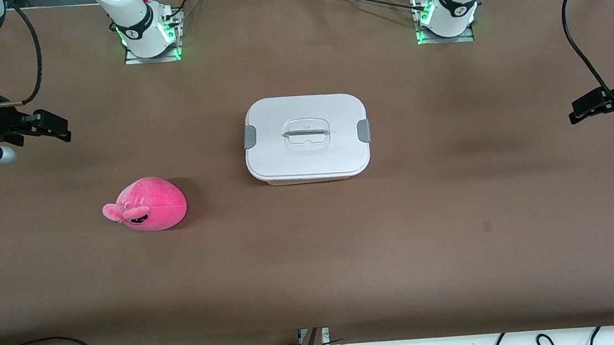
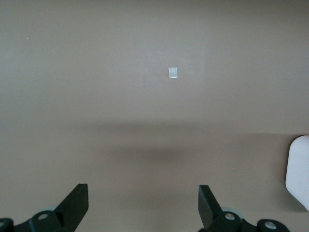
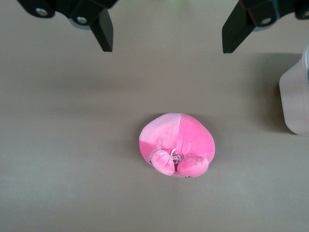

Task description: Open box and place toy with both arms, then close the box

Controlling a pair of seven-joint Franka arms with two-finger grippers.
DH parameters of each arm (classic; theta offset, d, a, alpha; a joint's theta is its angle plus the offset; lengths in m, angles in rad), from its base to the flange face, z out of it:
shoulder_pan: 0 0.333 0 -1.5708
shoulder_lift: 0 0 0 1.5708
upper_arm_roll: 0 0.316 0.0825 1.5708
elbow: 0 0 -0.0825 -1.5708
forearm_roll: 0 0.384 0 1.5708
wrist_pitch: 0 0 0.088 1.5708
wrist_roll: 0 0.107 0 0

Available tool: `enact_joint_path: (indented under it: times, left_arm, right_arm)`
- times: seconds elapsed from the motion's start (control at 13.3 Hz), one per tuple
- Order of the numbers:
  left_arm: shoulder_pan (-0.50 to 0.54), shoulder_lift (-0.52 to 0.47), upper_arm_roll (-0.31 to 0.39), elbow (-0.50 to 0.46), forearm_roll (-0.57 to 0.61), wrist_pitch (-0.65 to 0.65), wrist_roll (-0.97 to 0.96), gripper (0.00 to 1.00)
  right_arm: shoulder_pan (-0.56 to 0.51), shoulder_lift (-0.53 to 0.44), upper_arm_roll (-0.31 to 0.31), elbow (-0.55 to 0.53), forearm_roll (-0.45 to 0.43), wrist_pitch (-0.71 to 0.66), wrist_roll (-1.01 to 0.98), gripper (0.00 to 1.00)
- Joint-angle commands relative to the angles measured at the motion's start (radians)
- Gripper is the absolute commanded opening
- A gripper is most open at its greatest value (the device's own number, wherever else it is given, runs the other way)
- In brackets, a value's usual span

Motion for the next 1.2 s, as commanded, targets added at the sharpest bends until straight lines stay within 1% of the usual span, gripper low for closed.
enact_joint_path:
  times: [0.0, 0.23, 0.83, 0.98, 1.13]
  left_arm:
    - [0.002, 0.016, -0.002, 0.034, 0.014, -0.01, -0.002, 1.0]
    - [-0.005, 0.023, -0.005, 0.052, 0.017, -0.01, -0.006, 1.0]
    - [-0.021, 0.025, -0.02, 0.038, 0.014, -0.018, -0.003, 1.0]
    - [-0.066, 0.025, -0.031, 0.037, 0.014, -0.033, -0.005, 1.0]
    - [-0.138, 0.045, -0.031, 0.037, 0.014, -0.038, -0.003, 1.0]
  right_arm:
    - [-0.001, 0.002, -0.002, 0.028, 0.015, -0.039, -0.093, 1.0]
    - [-0.001, 0.0, -0.001, 0.034, 0.013, -0.039, -0.108, 1.0]
    - [-0.001, 0.01, 0.002, 0.04, 0.012, -0.032, -0.102, 1.0]
    - [0.0, 0.008, 0.004, 0.04, 0.015, -0.038, -0.094, 1.0]
    - [-0.001, 0.008, 0.004, 0.04, 0.015, -0.036, -0.091, 1.0]
